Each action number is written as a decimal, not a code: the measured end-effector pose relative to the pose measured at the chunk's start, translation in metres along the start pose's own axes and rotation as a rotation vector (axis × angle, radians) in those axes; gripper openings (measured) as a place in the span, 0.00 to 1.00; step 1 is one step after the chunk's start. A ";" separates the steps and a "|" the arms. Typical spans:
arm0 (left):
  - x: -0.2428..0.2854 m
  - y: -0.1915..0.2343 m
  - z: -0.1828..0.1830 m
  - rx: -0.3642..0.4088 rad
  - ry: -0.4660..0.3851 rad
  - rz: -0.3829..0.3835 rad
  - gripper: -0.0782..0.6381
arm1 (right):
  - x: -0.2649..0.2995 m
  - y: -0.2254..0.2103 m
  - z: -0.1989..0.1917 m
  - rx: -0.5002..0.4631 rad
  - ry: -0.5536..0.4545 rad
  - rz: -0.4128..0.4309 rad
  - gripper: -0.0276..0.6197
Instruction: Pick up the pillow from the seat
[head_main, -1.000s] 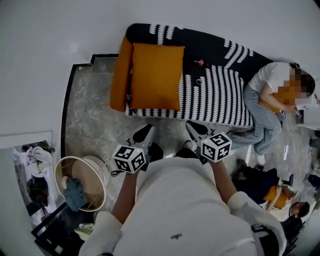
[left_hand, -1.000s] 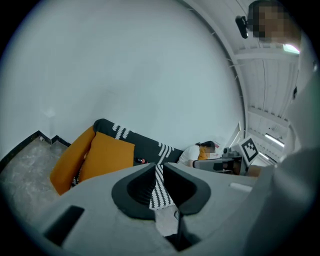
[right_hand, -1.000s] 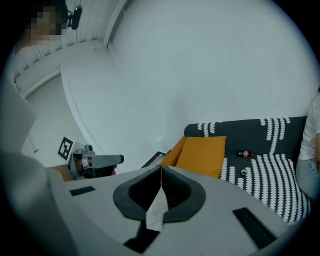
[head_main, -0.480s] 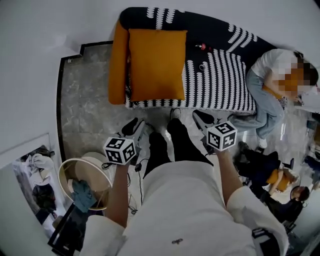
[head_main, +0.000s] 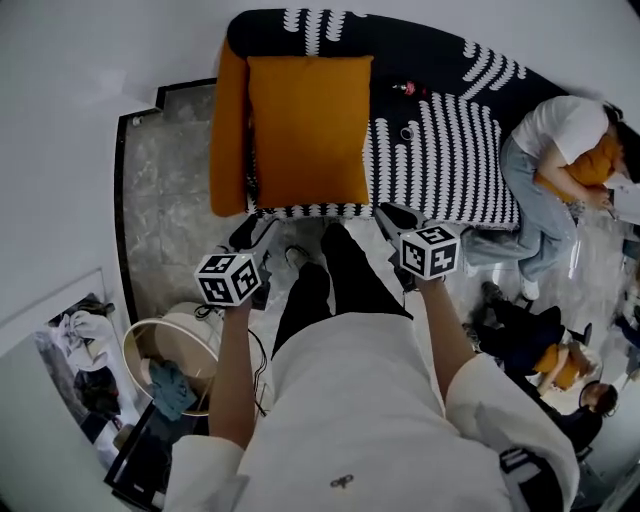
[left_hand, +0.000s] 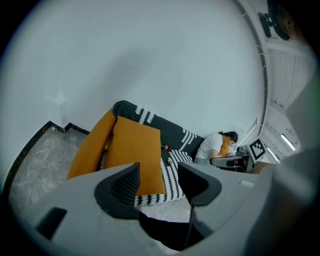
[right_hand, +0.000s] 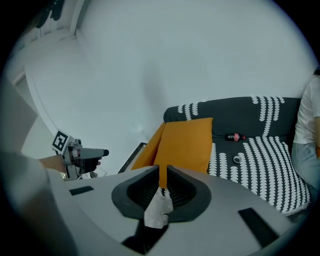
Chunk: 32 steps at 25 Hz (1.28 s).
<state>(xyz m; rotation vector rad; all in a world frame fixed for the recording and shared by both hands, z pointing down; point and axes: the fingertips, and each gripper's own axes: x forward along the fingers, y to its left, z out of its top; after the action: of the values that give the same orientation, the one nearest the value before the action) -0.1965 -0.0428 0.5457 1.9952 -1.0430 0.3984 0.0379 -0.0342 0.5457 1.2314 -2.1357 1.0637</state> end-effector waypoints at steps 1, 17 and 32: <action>0.006 -0.001 0.006 -0.005 -0.006 0.001 0.43 | 0.006 -0.004 0.004 0.001 0.003 0.009 0.06; 0.091 0.048 0.001 -0.134 0.050 0.047 0.63 | 0.102 -0.065 0.006 0.015 0.149 0.061 0.42; 0.187 0.142 -0.030 -0.071 0.211 0.071 0.77 | 0.190 -0.112 -0.012 0.023 0.195 -0.076 0.55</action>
<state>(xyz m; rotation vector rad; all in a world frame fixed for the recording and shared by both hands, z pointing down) -0.1923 -0.1619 0.7501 1.8134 -0.9829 0.5888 0.0399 -0.1568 0.7291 1.1590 -1.9201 1.1296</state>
